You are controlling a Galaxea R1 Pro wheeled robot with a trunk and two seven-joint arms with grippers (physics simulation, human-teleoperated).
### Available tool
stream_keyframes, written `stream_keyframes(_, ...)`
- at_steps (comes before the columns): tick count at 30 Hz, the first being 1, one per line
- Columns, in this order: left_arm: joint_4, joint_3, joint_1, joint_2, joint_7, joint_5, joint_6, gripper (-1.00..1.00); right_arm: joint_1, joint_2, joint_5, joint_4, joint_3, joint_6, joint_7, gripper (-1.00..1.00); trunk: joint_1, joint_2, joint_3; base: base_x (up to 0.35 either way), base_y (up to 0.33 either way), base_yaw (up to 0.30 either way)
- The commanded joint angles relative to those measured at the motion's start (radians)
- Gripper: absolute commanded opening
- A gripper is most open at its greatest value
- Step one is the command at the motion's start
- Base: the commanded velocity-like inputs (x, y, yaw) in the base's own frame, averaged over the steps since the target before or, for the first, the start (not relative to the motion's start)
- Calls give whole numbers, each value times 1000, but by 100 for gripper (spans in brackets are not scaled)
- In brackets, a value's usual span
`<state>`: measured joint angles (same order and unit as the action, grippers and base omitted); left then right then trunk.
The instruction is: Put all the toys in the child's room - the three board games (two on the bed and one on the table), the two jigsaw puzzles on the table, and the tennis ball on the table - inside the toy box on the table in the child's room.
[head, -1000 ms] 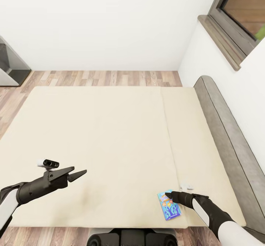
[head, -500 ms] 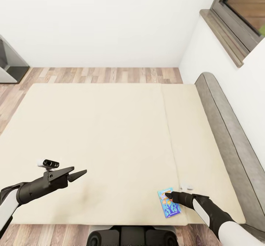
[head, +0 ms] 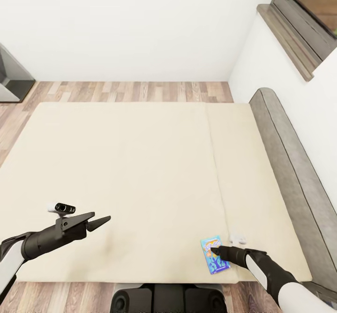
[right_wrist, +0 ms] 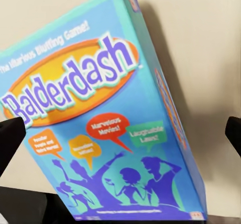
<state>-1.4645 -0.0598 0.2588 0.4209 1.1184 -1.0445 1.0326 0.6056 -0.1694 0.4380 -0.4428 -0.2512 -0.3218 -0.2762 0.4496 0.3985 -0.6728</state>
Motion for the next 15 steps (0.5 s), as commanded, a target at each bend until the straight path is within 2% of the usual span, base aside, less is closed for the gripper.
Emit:
stream_keyframes(1, 0, 0, 0, 0, 2, -1, 5, 100, 0, -1, 5, 0, -4, -4, 0, 100, 0, 2, -3, 0, 0, 0)
stream_keyframes(15, 1, 0, 0, -1, 1, 1, 4, 100, 0, -1, 4, 7, -6, -3, -4, 100, 0, 2, -26, 0, 0, 0)
